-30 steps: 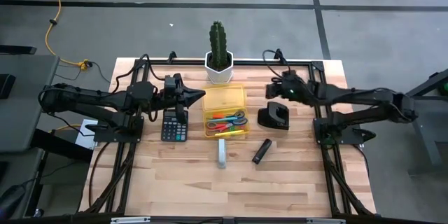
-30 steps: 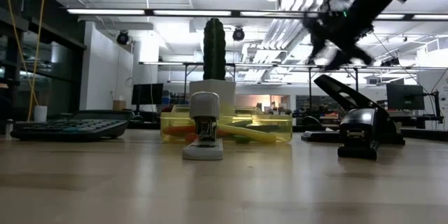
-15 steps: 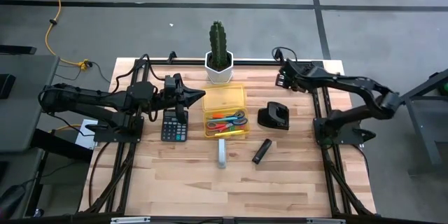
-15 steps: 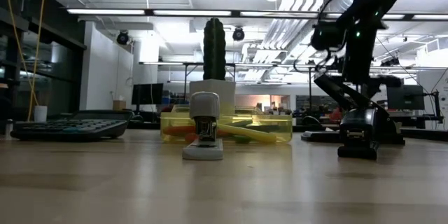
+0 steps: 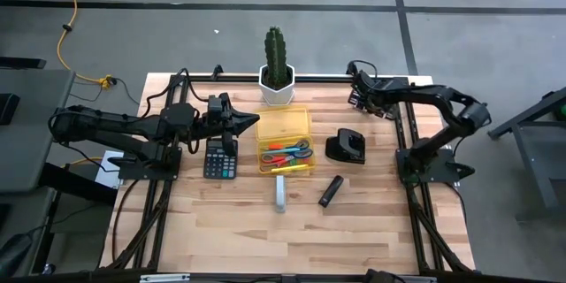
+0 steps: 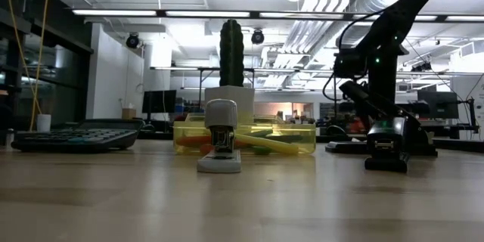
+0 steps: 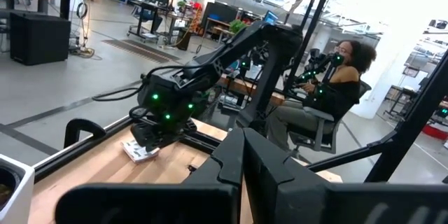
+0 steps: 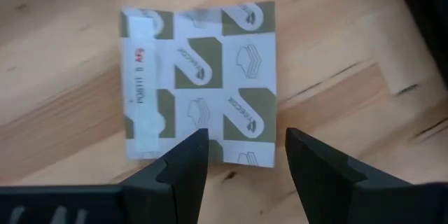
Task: Pick & place school supplies into a supply box
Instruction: Put the sticky note into the yellow supply box
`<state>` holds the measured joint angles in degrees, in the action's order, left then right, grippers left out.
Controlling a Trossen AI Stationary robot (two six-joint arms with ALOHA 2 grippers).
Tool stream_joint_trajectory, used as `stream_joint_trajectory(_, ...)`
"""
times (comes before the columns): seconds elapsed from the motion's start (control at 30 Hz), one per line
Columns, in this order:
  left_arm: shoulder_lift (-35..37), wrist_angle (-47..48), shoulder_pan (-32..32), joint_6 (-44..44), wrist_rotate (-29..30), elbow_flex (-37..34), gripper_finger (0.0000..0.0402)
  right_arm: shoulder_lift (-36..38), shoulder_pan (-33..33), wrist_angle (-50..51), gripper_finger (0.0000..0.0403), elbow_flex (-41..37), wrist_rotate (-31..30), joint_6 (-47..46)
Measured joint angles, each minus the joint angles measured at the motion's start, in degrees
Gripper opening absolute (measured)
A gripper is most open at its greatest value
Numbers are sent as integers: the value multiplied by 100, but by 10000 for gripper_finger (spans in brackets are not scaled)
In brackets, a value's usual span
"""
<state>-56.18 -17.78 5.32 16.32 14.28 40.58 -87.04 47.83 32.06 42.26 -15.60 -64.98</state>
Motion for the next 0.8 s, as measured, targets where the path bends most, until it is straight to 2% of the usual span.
stream_joint_trajectory(0.23,0,1,0,0,0,0,0,-242,148,-34,181,7,171,-214)
stream_joint_trajectory(0.33,0,2,0,0,0,0,0,-251,165,-64,166,11,174,-213)
stream_joint_trajectory(0.5,0,2,0,0,0,0,0,-248,169,-75,107,9,103,-188)
stream_joint_trajectory(0.67,0,29,0,0,-15,0,0,-250,169,-54,22,6,18,201)
stream_joint_trajectory(0.73,0,59,0,0,-15,0,0,-250,151,-56,7,6,16,465)
stream_joint_trajectory(0.8,0,91,0,0,-15,-1,0,-248,117,-60,9,6,16,630)
